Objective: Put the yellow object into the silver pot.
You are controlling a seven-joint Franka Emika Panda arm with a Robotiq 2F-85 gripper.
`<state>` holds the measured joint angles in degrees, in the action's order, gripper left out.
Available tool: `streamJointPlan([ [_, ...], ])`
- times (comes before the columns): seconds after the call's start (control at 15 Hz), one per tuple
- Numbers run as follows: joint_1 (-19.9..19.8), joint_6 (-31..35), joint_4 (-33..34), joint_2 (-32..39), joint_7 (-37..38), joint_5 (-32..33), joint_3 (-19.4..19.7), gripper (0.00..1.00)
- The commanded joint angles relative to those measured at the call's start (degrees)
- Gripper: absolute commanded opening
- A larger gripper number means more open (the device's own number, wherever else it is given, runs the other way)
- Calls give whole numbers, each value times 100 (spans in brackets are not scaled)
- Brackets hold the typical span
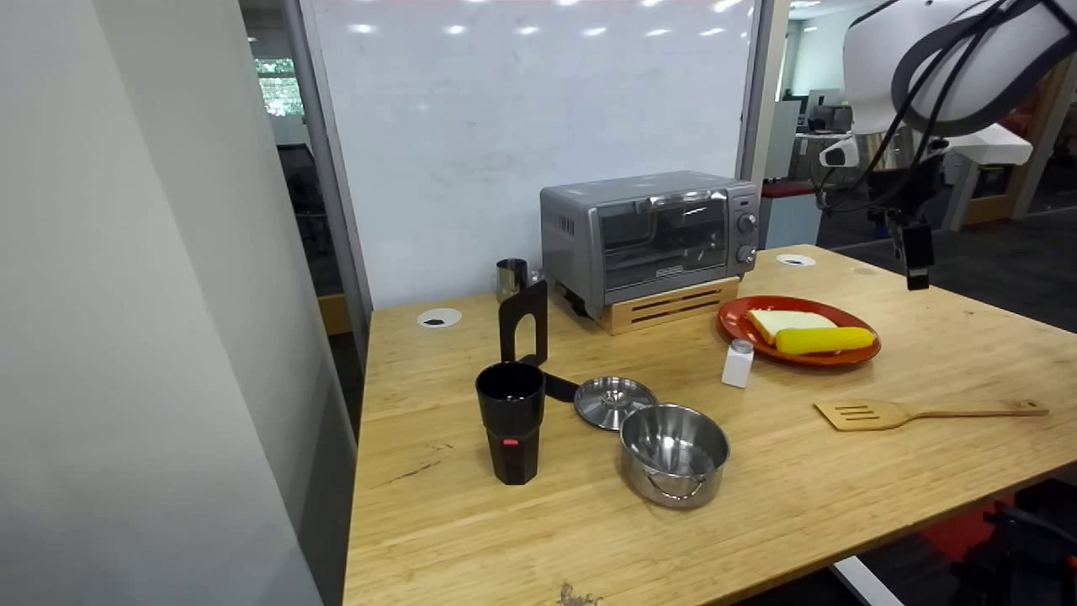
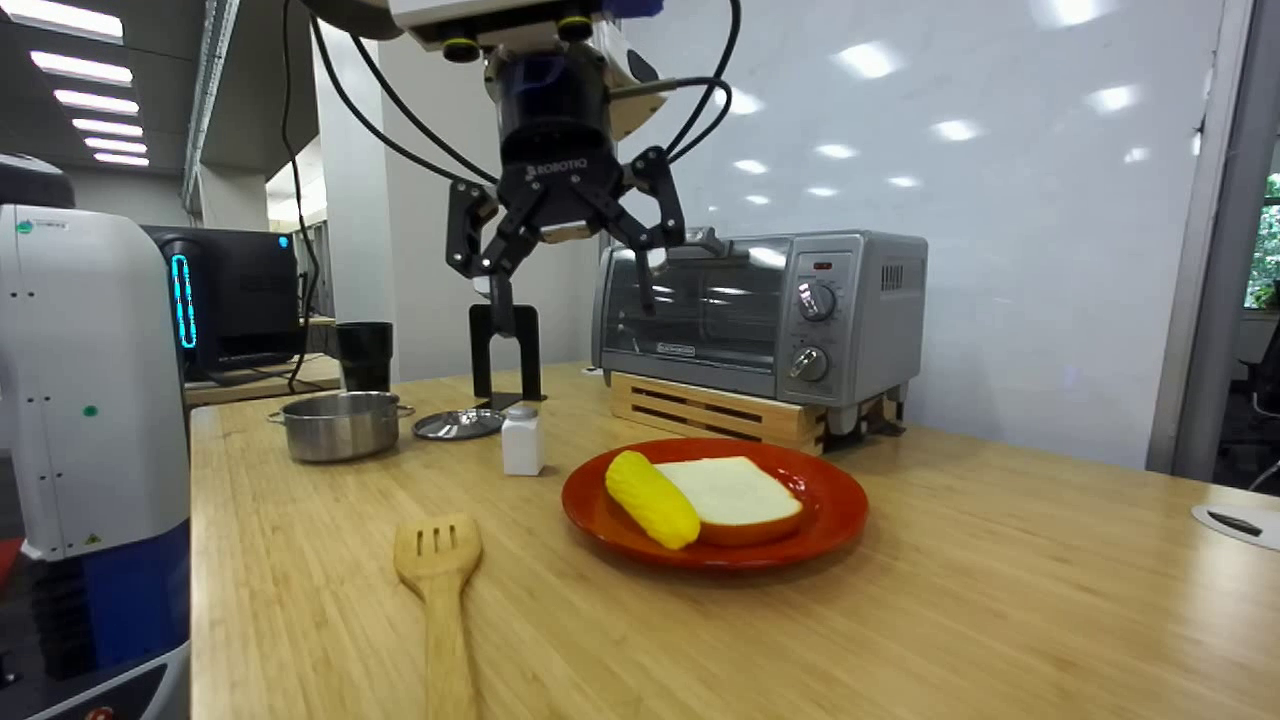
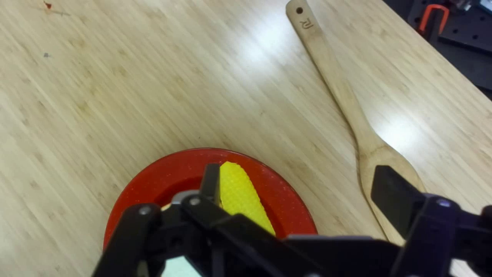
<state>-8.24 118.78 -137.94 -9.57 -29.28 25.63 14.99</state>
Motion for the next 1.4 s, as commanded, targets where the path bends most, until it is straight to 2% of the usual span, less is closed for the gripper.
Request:
streamJointPlan([
  [0.0,-115,399,388,762,-839,-74,69,100],
  [0.4,-280,884,905,1541,-2013,-273,-18,100],
  [0.6,-304,1066,1033,1830,-2348,-275,-103,100],
  [0.87,-346,1381,1123,2133,-2629,-418,-221,100],
  [0.93,-326,1189,1169,2136,-2556,-493,-248,100],
  [1.0,-284,1221,1001,1986,-2349,-292,-222,100],
  [1.33,-293,1216,1062,2062,-2354,-360,-256,100],
])
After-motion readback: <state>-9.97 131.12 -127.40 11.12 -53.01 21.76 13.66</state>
